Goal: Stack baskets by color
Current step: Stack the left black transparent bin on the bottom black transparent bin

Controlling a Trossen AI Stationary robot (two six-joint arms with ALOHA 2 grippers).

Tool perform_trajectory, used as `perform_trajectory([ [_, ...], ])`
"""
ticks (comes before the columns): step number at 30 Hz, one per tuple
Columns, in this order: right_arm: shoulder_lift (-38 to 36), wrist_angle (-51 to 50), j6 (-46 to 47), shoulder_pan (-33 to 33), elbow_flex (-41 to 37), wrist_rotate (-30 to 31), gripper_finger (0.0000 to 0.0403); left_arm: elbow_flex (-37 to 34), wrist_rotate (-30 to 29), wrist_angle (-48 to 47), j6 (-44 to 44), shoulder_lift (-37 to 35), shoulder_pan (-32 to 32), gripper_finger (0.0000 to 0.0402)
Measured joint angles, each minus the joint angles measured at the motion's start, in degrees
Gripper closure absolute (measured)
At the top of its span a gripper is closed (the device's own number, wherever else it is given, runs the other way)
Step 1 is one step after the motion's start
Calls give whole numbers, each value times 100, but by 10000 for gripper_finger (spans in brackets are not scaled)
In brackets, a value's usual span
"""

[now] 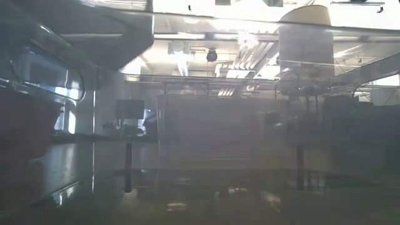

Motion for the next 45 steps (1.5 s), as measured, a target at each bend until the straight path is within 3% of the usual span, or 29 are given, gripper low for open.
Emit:
perform_trajectory([
  [21, 1031, 1122, -1453, -15, 0, -146, 249, 328, -174, -349, 515, 344, 0, 401],
  [34, 1310, 1296, -1464, -126, 0, -29, 249, 328, -217, -331, 756, 344, 0, 401],
  [40, 1329, 1273, -1096, -326, 0, -722, 249, 326, -465, -329, 903, 342, -28, 401],
  [45, 1379, 1153, -925, -392, 4, -854, 249, 326, -730, -319, 918, 342, -104, 401],
])
